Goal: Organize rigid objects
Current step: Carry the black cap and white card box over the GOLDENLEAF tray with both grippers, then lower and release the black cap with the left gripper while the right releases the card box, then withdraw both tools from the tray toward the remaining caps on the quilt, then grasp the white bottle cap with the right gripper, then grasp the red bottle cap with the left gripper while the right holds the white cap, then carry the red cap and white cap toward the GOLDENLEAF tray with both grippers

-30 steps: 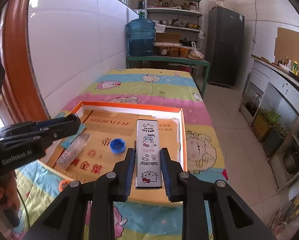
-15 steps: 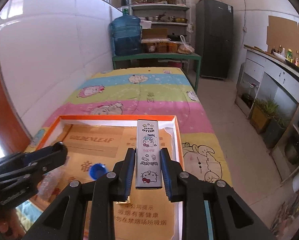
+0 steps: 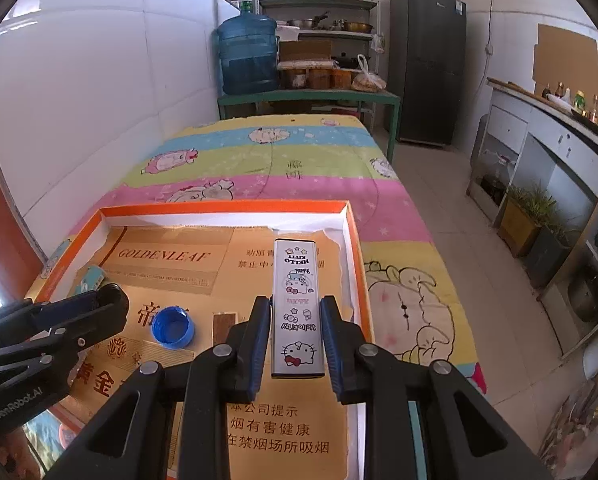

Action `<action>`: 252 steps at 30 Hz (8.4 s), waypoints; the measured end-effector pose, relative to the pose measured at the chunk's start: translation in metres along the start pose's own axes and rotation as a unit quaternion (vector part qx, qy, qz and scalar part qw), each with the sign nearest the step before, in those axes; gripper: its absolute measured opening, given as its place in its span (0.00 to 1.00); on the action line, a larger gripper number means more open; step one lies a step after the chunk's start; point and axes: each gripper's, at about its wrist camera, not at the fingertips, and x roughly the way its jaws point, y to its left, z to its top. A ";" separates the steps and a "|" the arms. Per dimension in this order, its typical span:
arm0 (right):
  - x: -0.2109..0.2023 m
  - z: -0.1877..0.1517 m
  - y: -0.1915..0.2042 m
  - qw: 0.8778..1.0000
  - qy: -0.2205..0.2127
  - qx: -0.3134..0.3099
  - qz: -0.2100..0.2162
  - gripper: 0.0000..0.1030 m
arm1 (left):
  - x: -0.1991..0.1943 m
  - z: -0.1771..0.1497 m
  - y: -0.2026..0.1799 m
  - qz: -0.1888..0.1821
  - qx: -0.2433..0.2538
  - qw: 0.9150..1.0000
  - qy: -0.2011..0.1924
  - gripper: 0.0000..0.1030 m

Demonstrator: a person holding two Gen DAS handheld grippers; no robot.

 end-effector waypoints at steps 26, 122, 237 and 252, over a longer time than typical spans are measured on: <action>0.019 -0.009 0.005 0.999 0.036 -0.019 0.002 0.26 | 0.015 -0.009 0.000 0.011 0.010 0.999 0.031 0.30; -0.107 -0.081 0.037 0.993 -0.022 -0.022 0.114 0.26 | -0.116 -0.088 0.019 -0.027 -0.054 0.997 -0.055 0.45; -0.140 -0.176 0.026 0.995 0.036 -0.014 0.097 0.29 | -0.103 -0.158 -0.049 0.026 0.063 0.997 0.042 0.30; -0.146 -0.171 0.035 0.994 0.033 -0.025 0.100 0.29 | -0.121 -0.157 -0.040 0.000 0.041 0.999 0.030 0.30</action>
